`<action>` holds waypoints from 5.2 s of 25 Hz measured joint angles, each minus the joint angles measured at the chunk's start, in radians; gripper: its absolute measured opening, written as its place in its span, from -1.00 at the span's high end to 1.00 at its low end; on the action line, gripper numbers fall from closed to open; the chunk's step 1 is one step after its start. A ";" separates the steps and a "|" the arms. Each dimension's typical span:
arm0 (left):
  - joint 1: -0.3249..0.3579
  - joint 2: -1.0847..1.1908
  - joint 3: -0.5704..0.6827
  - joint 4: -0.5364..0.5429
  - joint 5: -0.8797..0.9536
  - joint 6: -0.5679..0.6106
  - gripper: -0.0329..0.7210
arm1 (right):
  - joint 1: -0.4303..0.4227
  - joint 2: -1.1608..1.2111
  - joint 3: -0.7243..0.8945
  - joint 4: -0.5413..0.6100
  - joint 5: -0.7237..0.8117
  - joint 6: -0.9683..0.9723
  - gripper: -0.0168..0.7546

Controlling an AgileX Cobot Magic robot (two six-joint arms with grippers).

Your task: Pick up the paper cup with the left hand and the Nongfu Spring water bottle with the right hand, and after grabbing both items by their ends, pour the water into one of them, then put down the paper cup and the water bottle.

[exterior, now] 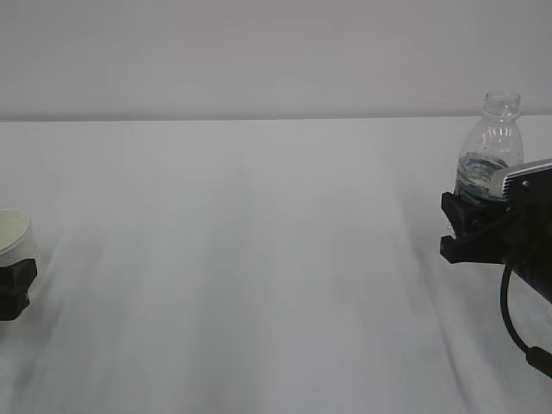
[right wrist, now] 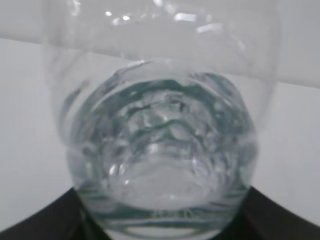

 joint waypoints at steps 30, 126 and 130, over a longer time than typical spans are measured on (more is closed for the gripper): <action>0.000 0.149 -0.135 -0.051 -0.002 0.002 -0.65 | 0.000 -0.001 0.000 0.000 0.000 0.001 -0.08; 0.000 0.253 -0.293 0.193 -0.007 0.002 -0.34 | 0.000 -0.001 0.000 0.000 0.000 0.002 -0.08; 0.000 0.253 -0.293 0.295 -0.007 0.002 -0.34 | 0.000 -0.001 0.000 0.000 0.000 0.002 -0.08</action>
